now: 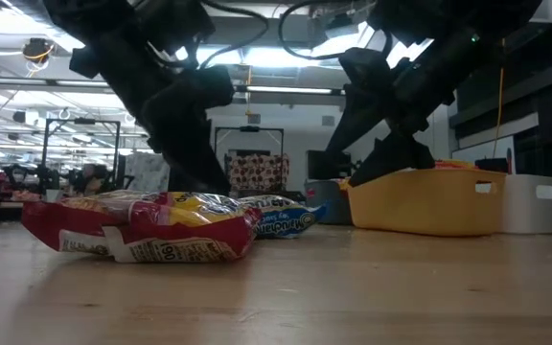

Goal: Sort Maruchan noodles
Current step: Put the right blue noodle pack into the white bin

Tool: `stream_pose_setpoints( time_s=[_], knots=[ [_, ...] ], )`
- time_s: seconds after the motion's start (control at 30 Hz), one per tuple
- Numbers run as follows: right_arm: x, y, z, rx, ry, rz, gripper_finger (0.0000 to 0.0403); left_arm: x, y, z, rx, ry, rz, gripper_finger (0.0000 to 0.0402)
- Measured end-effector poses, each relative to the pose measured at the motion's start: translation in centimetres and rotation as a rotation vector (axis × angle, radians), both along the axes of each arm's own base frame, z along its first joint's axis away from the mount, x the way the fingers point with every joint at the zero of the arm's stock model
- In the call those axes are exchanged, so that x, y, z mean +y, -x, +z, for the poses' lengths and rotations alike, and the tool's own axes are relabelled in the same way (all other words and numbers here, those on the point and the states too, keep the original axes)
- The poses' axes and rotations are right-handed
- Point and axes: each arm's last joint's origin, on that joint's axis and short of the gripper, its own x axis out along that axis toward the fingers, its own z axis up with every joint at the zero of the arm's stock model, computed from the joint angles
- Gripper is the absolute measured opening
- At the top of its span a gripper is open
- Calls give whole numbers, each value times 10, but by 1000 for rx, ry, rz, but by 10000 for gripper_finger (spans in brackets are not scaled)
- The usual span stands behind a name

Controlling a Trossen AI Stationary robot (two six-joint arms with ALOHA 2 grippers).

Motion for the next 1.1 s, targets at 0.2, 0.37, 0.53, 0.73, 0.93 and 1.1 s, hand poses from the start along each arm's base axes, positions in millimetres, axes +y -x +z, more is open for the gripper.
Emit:
stream_pose_setpoints(
  time_s=[0.2,0.37,0.53,0.73,0.93,1.1],
  knots=[
    [1,0,0,-2,-23,26,269,1,-1,-5,14,3,35,0],
    [2,-3,4,-13,-21,52,269,1,3,8,-12,-3,33,0],
    [2,-7,11,-24,28,97,269,2,15,16,30,-48,54,0],
    [2,-13,27,23,108,171,269,-1,25,-5,-6,3,65,0],
    [2,-15,32,22,138,162,269,0,32,-15,-39,21,86,0],
    [1,-16,32,22,157,143,269,0,32,-15,-74,17,69,0]
  ],
)
